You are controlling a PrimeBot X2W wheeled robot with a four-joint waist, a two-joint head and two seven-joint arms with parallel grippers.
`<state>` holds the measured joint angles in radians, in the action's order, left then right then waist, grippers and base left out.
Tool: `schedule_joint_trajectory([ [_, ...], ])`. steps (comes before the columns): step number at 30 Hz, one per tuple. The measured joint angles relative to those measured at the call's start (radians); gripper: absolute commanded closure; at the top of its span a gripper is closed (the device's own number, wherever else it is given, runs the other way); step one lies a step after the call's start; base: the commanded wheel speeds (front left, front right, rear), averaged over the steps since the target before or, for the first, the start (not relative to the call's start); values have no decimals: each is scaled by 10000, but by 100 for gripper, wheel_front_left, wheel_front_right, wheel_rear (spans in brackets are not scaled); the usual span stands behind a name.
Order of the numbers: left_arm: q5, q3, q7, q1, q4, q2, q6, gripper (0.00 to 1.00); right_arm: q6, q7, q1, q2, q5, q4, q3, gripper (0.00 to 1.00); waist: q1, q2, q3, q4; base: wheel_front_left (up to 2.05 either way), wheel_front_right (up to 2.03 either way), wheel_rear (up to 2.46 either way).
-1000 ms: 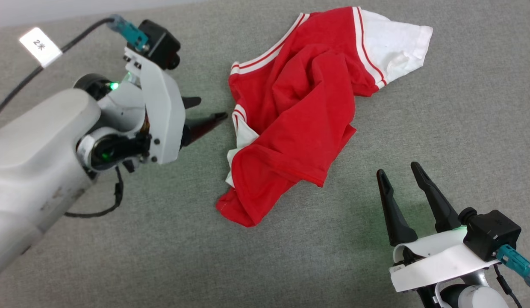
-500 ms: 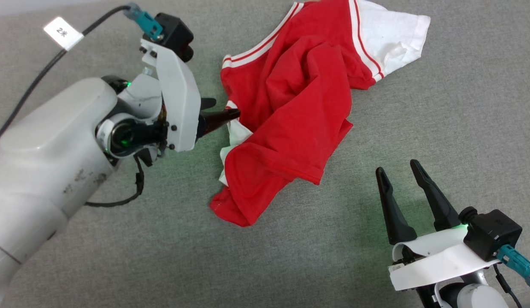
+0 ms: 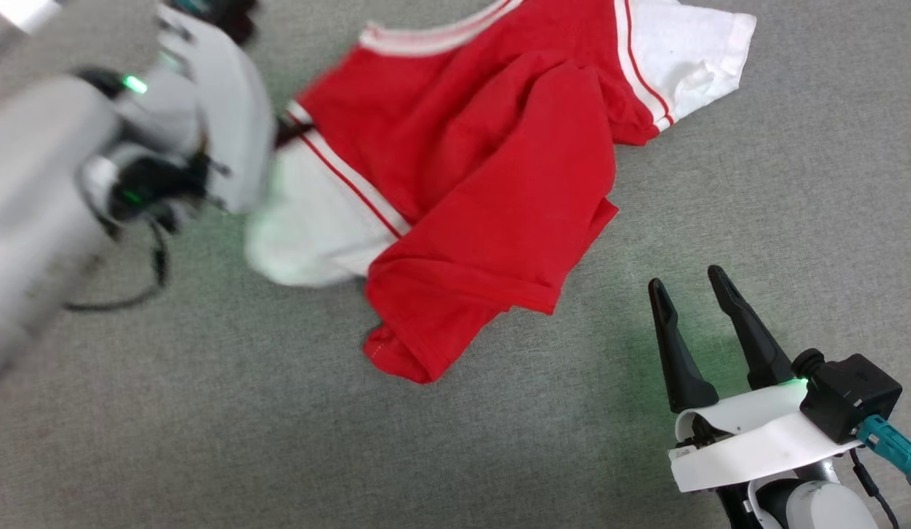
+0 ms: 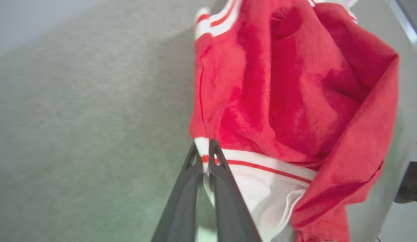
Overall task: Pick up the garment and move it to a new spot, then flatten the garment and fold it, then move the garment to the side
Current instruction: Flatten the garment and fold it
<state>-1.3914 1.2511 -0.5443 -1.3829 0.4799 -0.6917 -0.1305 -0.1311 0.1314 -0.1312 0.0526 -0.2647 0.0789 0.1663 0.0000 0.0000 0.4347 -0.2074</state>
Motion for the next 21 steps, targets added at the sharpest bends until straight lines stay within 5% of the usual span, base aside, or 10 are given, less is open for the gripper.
schedule_joint_trajectory([
  [7, 1074, 113, 2, -957, 842, -500, -2, 100, 0, 100, -126, -2, -79, -102, 238, 0, 0, 0, 258, -31, 0, 0, 0],
  [18, 1921, 238, 754, -753, 2625, -272, -2, 95, 0, 182, -277, -2, -84, -167, 324, 0, 0, 0, 649, -427, 0, 0, 0],
  [20, 1873, 251, 915, -557, 2755, -228, -2, 38, 0, 174, -276, 0, -79, -167, 290, 0, 0, 0, 640, -460, 0, 0, 0],
  [21, 1885, 251, 980, -509, 2794, -226, -2, 0, 0, 146, -276, -2, -71, -163, 263, 0, 0, 0, 617, -458, 0, 0, 0],
])
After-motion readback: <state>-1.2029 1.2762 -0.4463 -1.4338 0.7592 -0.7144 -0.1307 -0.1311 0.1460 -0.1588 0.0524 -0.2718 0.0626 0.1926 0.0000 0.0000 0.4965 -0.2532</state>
